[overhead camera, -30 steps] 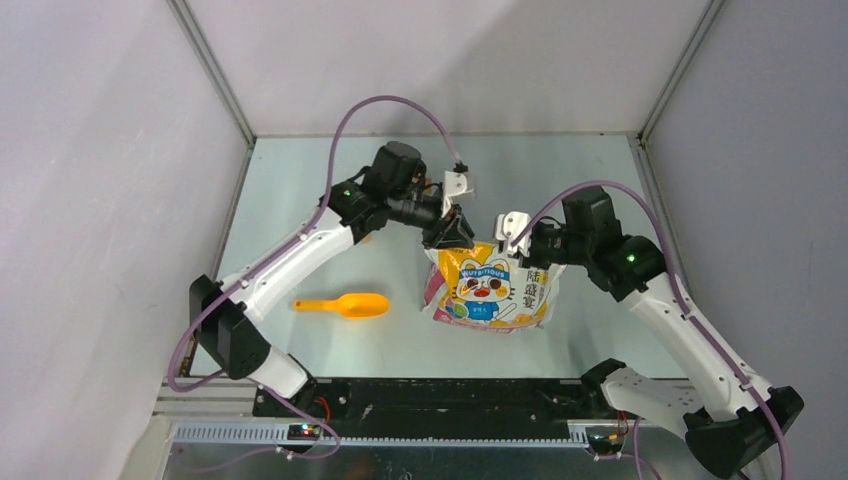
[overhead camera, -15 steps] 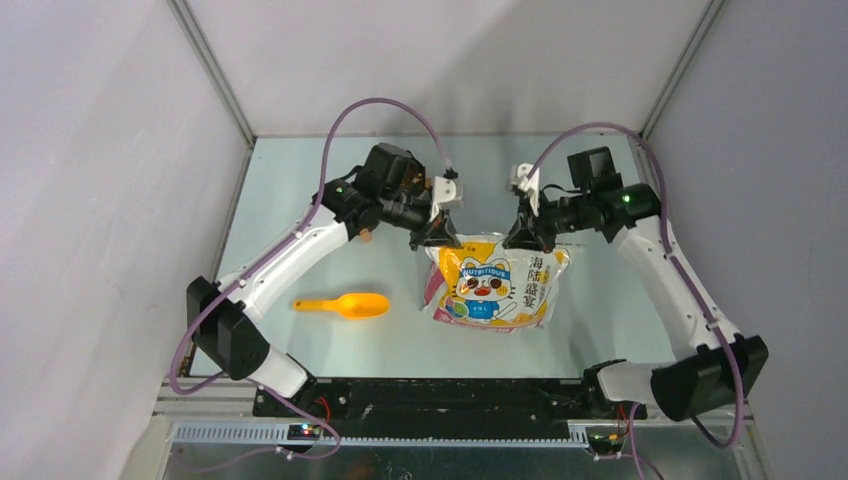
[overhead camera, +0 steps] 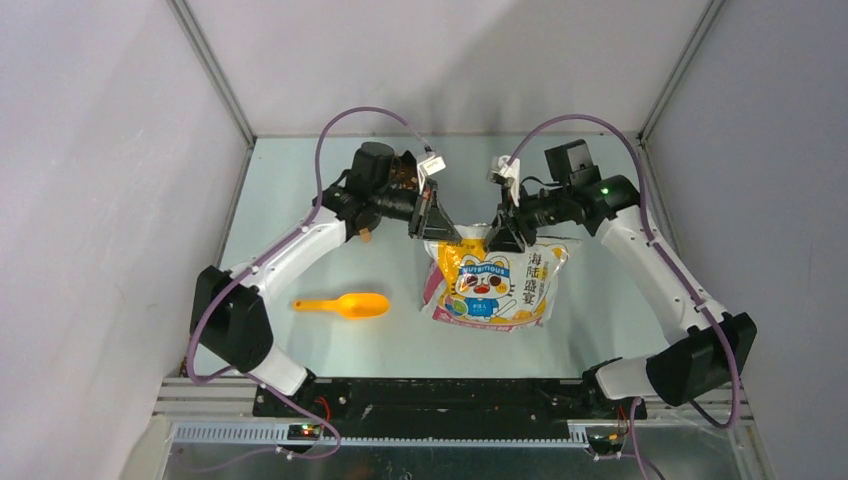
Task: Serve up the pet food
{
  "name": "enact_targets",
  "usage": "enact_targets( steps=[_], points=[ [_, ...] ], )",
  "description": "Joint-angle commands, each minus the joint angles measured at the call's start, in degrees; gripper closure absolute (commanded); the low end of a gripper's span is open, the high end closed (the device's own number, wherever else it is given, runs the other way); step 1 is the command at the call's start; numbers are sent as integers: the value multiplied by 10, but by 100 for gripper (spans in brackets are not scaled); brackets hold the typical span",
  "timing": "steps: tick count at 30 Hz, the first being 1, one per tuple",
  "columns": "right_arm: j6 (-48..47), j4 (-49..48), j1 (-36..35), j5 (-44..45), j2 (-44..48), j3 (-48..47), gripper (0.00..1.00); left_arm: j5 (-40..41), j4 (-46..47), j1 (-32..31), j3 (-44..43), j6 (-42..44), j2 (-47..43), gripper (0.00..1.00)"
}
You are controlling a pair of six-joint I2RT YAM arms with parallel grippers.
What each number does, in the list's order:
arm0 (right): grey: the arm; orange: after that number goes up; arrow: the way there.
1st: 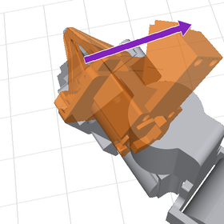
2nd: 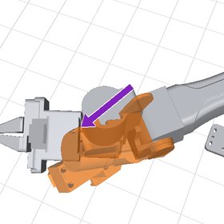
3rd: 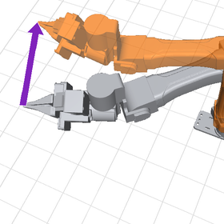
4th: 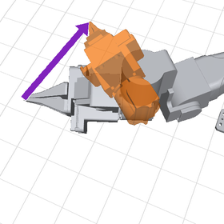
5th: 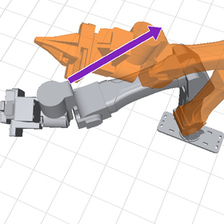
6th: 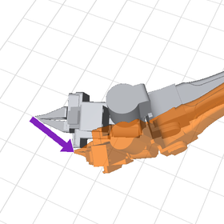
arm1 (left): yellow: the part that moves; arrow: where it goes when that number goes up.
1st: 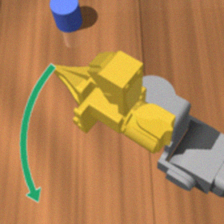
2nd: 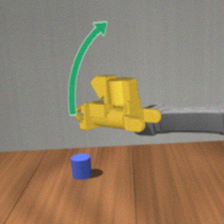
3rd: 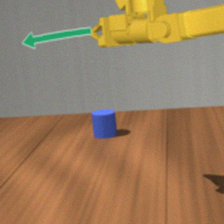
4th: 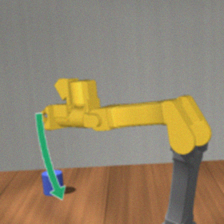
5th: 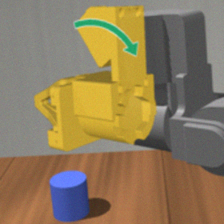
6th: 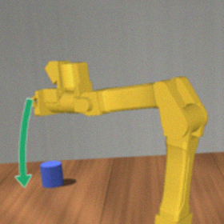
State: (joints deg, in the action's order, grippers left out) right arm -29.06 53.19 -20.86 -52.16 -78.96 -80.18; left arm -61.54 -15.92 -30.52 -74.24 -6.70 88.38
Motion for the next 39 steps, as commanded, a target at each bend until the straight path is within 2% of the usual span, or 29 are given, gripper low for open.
enact_targets(
  steps=[1, 2, 4, 5, 7, 10, 12, 13, 16, 17, 18, 19, 20, 21, 24, 25, 26, 27, 28, 30, 33, 34, 35, 36, 38, 39],
  points=[
    [20, -41, -16, 28, -12, -22, 59, -48, 87, -6, -6, -68, -27, 100],
    [22, -43, -16, 30, -14, -22, 60, -50, 88, -7, -6, -68, -28, 100],
    [21, -46, -13, 20, -21, -24, 78, -51, 73, -7, -8, -56, -29, 100],
    [17, -43, -10, 15, -26, -28, 94, -50, 65, -7, -13, -41, -30, 100],
    [11, -36, -4, -5, -30, -33, 100, -47, 35, -6, -19, -10, -31, 100],
    [17, -30, -2, -16, -33, -44, 100, -32, -15, -7, -25, 30, -33, 100],
    [39, -45, -11, -6, -32, -45, 83, -28, -18, -8, -25, 37, -34, 100],
    [47, -52, -16, -3, -32, -46, 71, -28, -24, -9, -28, 41, -33, 100],
    [55, -59, -34, 2, -42, -57, 64, -21, -48, -14, -38, 61, -30, 100],
    [62, -64, -36, 1, -45, -58, 65, -15, -61, -17, -42, 79, -30, 100],
    [67, -67, -41, 0, -53, -61, 70, -12, -67, -19, -43, 86, -30, 100],
    [67, -68, -43, -9, -58, -63, 78, -7, -79, -21, -45, 99, -31, 100],
    [60, -62, -45, -17, -67, -66, 95, -5, -84, -22, -46, 105, -32, 100],
    [56, -60, -46, -28, -70, -67, 99, -2, -89, -24, -44, 110, -33, 100],
    [37, -36, -46, -35, -81, -73, 100, 3, -95, -24, -41, 117, -40, 100],
    [39, -36, -46, -24, -81, -73, 97, 6, -99, -24, -39, 119, -41, 100],
    [53, -44, -47, -15, -77, -70, 80, 6, -100, -24, -38, 121, -43, 100],
    [59, -48, -46, -3, -75, -69, 76, 7, -101, -24, -38, 122, -43, 100],
    [46, -40, -43, -7, -75, -71, 89, 6, -101, -24, -37, 122, -43, 100],
    [24, -19, -33, -38, -75, -76, 100, 5, -102, -24, -37, 123, -41, 100],
    [12, 6, -18, -26, -68, -80, 99, 5, -103, -24, -38, 123, -40, 100],
    [17, 10, -16, -9, -65, -79, 81, 5, -104, -24, -38, 123, -41, 100],
    [16, 14, -12, 20, -60, -79, 75, 5, -105, -24, -37, 124, -42, 100],
    [-4, 32, -8, 25, -58, -80, 81, 6, -107, -24, -37, 126, -43, 100],
    [-55, 74, 11, -3, -54, -85, 100, 6, -109, -23, -33, 128, -47, 100],
    [-64, 83, 24, -6, -50, -86, 100, 7, -109, -22, -31, 129, -50, 100]
  ],
)
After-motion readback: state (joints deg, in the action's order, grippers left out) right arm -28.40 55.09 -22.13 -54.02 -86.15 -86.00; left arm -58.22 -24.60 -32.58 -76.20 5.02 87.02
